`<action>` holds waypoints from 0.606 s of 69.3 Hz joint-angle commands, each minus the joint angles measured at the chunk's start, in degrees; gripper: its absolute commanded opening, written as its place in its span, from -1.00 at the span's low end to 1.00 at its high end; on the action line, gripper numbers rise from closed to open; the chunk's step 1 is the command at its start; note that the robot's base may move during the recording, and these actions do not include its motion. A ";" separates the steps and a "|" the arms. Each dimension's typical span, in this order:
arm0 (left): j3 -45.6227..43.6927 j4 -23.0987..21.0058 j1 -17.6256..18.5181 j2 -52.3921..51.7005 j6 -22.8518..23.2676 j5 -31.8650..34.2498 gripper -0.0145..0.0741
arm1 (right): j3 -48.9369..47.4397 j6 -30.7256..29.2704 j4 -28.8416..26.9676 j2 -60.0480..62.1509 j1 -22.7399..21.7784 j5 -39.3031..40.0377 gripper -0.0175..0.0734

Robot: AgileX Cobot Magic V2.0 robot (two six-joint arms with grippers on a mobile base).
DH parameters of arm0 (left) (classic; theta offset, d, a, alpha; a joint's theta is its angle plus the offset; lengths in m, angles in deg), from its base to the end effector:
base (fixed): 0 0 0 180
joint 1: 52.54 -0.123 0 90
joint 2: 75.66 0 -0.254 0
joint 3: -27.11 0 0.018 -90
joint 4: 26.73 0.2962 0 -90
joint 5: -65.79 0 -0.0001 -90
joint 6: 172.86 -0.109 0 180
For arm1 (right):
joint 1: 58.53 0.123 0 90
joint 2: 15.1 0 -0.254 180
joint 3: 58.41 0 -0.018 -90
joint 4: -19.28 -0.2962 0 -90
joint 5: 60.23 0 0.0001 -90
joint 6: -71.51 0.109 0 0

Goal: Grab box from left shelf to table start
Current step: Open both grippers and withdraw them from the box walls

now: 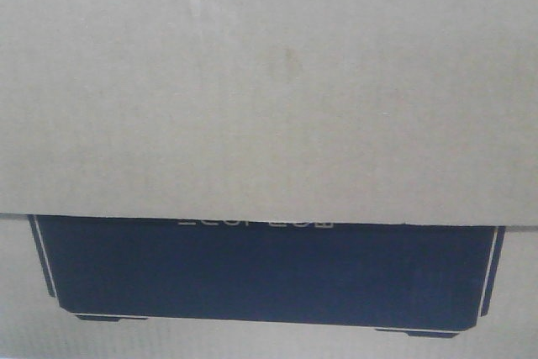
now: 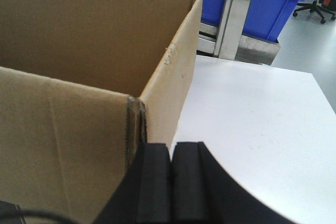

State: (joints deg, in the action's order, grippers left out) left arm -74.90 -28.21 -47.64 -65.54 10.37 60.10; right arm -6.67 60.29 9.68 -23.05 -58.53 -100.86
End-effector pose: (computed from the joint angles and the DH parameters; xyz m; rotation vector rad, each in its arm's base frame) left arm 0.1536 -0.0134 0.1881 0.0048 1.6387 -0.1304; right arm 0.1018 0.0118 0.3044 -0.1390 1.7376 0.0449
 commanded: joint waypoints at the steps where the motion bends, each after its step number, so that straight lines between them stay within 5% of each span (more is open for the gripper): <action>1: -0.16 -0.44 0.06 0.42 0.17 4.45 -0.90 | -1.35 -0.41 0.27 0.25 -0.09 4.89 -0.49; 31: -0.16 -0.44 0.06 0.42 0.17 4.45 -0.90 | -0.86 -0.41 0.27 0.25 -0.27 6.35 -0.49; 42: -0.16 -0.44 0.06 0.42 0.17 4.45 -0.90 | 4.13 11.22 8.12 0.25 -1.81 17.86 -0.49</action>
State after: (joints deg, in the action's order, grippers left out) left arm -74.90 -28.21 -47.64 -65.54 10.37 60.01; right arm -3.48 66.16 12.97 -23.05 -59.51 -93.04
